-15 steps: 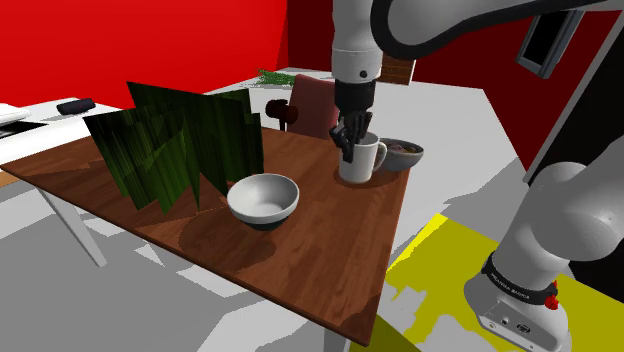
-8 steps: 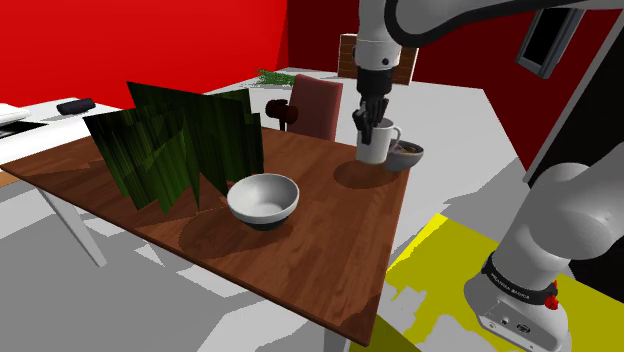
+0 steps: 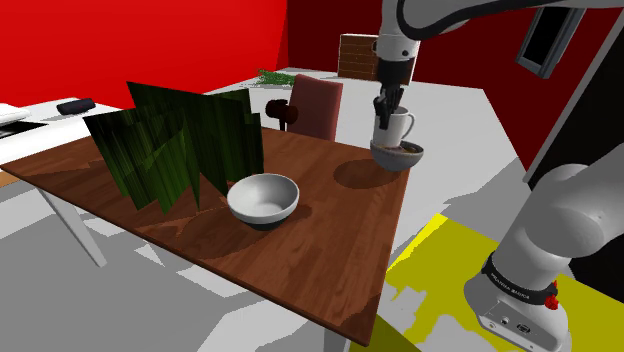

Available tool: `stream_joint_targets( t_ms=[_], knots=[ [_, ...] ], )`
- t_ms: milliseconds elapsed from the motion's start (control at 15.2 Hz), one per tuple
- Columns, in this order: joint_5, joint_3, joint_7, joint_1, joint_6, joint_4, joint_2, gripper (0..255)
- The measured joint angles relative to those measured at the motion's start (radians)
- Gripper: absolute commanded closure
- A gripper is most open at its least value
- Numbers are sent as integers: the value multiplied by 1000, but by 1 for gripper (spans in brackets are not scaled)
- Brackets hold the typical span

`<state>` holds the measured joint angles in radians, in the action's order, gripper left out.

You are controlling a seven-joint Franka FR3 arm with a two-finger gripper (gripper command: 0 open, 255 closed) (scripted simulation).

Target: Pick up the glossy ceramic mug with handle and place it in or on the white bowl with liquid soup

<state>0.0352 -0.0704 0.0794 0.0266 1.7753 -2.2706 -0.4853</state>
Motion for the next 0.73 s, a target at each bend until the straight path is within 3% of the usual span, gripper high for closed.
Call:
stream_joint_targets(
  t_ms=[726],
  knots=[
    [79,193,259,101,23,111,116,255]
  ],
)
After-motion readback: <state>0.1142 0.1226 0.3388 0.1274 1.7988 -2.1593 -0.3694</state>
